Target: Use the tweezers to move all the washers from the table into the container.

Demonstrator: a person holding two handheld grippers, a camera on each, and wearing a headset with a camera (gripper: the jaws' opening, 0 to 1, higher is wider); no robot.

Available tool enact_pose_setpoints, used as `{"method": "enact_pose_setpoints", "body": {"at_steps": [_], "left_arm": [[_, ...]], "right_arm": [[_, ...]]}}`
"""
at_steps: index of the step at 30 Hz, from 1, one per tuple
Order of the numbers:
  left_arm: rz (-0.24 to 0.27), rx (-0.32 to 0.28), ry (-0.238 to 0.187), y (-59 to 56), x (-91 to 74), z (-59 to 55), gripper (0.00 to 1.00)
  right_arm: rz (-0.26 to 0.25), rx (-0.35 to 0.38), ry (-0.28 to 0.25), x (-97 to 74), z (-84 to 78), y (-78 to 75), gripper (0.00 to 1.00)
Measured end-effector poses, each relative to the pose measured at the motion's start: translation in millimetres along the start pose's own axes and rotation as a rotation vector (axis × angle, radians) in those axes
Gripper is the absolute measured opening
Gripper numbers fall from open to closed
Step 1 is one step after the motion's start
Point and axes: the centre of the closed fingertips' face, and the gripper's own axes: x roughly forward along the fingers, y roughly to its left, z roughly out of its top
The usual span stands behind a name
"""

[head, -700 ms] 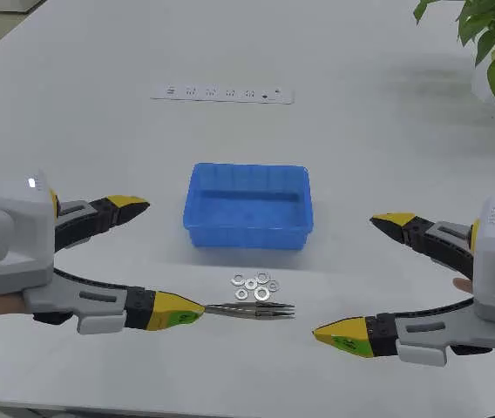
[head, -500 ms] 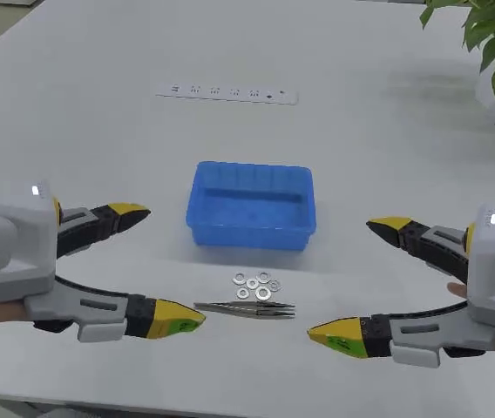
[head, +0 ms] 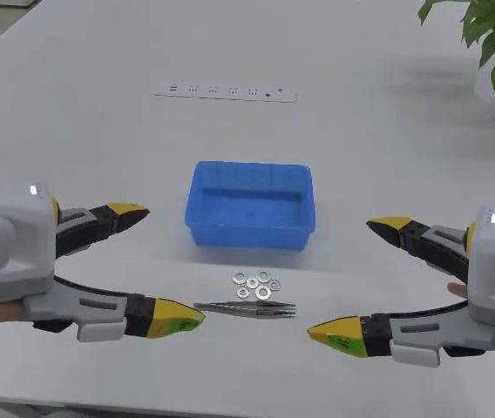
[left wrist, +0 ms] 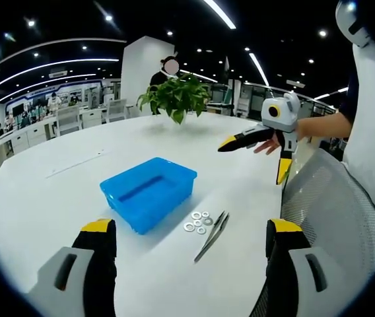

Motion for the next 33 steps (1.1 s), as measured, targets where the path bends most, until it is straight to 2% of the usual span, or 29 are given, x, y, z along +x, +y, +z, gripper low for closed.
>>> {"method": "enact_pose_setpoints", "body": {"at_steps": [14, 26, 33], "left_arm": [[0.001, 0.004, 0.011, -0.3, -0.4, -2.3, 1.0], [0.023, -0.009, 0.013, 6.3, -6.6, -5.1, 1.0], [0.02, -0.004, 0.018, 6.9, -4.5, -5.2, 1.0]], "right_arm": [[0.005, -0.003, 0.003, 1.7, 0.9, 1.8, 0.96], [0.003, -0.003, 0.005, 1.8, 0.0, 1.3, 0.96], [0.005, 0.0, 0.009, 2.7, -1.9, 1.1, 0.96]]}}
